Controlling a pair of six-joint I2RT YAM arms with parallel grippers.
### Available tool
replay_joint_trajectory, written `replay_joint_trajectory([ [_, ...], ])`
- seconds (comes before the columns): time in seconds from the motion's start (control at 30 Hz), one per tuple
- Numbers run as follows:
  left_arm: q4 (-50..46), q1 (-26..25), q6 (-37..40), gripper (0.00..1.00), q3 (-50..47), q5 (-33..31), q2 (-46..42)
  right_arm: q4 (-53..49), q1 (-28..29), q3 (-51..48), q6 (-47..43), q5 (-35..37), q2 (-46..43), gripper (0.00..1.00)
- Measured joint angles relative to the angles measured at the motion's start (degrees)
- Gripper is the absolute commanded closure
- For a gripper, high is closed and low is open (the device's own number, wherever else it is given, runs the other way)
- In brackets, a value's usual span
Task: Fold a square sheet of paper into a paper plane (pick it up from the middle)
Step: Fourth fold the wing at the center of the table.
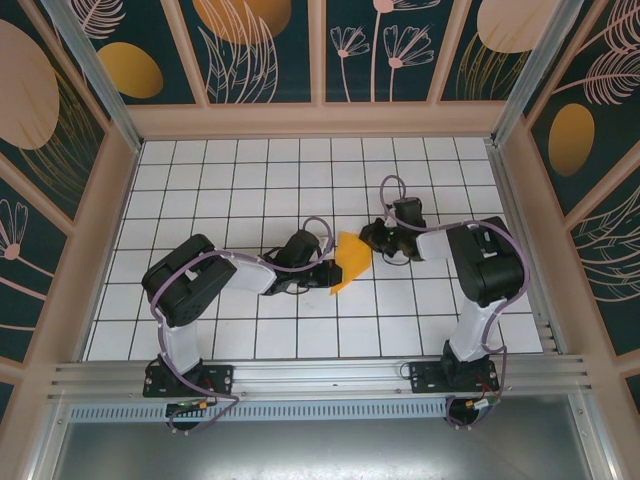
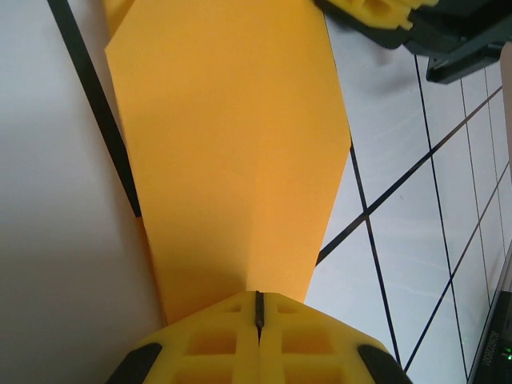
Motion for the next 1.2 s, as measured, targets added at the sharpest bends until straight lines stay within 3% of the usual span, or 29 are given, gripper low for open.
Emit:
replay_joint_trajectory([
  [0.3,0.22,0.0,0.02,1.0,-0.09,0.13,0.02,-5.31,-2.84,5.2,-1.53,-0.83,2.21,0.9],
  [0.6,0.2,0.0,0.04,1.0,-0.09,0.13,0.0,-9.55,-6.03,8.85,-4.94,6.36,0.44,0.89],
  [0.73,0.2,0.0,0.04,1.0,-0.09,0.13,0.0,-9.49,-3.65,6.38,-4.66,6.05,-5.46,0.94],
  [0.87,0.17,0.0,0.04,1.0,-0.04,0.13,0.0,-8.02,2.91,3.1,-3.78,5.77,-10.01,0.98],
  [1.03,0.15,0.0,0.04,1.0,-0.02,0.13,0.0,-5.68,9.92,-0.98,-1.55,4.57,-9.92,1.0],
  [1.2,0.15,0.0,0.04,1.0,-0.02,0.13,0.0,-3.08,10.86,-3.21,0.15,4.11,-6.25,1.0],
])
